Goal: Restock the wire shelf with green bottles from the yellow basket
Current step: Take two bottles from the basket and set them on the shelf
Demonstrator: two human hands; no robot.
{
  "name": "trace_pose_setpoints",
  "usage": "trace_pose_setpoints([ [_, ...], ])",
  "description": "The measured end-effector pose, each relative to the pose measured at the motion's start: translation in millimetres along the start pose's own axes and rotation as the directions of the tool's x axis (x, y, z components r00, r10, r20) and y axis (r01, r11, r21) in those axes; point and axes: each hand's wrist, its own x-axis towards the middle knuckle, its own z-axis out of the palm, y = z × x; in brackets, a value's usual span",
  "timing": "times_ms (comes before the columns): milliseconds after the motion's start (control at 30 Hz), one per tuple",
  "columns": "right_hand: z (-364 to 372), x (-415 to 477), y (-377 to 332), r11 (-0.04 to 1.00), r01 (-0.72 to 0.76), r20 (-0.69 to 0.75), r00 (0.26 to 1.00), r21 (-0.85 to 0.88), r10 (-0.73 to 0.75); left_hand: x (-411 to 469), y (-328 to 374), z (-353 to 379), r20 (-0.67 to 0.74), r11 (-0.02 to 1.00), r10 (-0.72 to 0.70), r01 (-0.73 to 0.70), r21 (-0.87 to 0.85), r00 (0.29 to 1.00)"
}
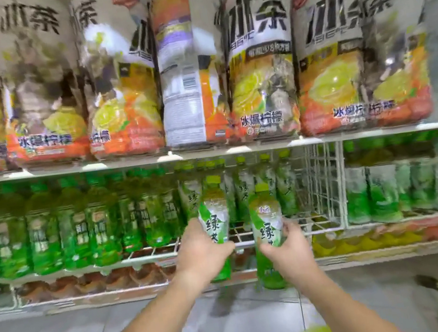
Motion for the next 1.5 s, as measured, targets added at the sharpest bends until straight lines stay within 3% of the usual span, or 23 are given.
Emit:
trace_pose_setpoints([
  [200, -9, 92, 12, 0.999, 0.036, -0.037, 0.999, 0.014, -0.035, 74, 22, 54, 0.005, 0.996, 0.030, -0.031, 0.089, 1.000],
  [367, 6, 155, 37, 0.973, 0.196, -0.109, 0.977, 0.123, -0.183, 116, 16, 98, -0.022, 0.981, 0.157, -0.154, 0.122, 0.987],
  [633, 30, 220, 75, 0.968, 0.231, -0.160, 0.963, 0.096, -0.214, 147, -7, 138, -0.188, 0.960, 0.264, -0.239, 0.147, 0.946],
  [767, 32, 231, 84, 0.970, 0.234, -0.151, 0.963, 0.062, -0.222, 150, -10, 148, -0.215, 0.972, 0.231, -0.213, 0.103, 0.949],
  [867, 32, 231, 85, 0.978, 0.208, -0.143, 0.969, 0.019, -0.204, 149, -11, 152, -0.233, 0.963, 0.250, -0.215, 0.165, 0.940],
  [1067, 32, 219, 77, 0.975, 0.209, -0.076, 0.974, -0.080, -0.215, 145, -15, 156, -0.159, 0.945, 0.295, -0.262, 0.197, 0.942],
  [1333, 33, 205, 67, 0.946, 0.251, -0.044, 0.963, -0.203, -0.265, 131, -11, 155, -0.073, 0.891, 0.327, -0.282, 0.354, 0.942],
  [1500, 34, 207, 68, 0.942, 0.236, -0.021, 0.969, -0.239, -0.248, 128, -19, 159, -0.134, 0.779, 0.439, -0.302, 0.550, 0.889],
])
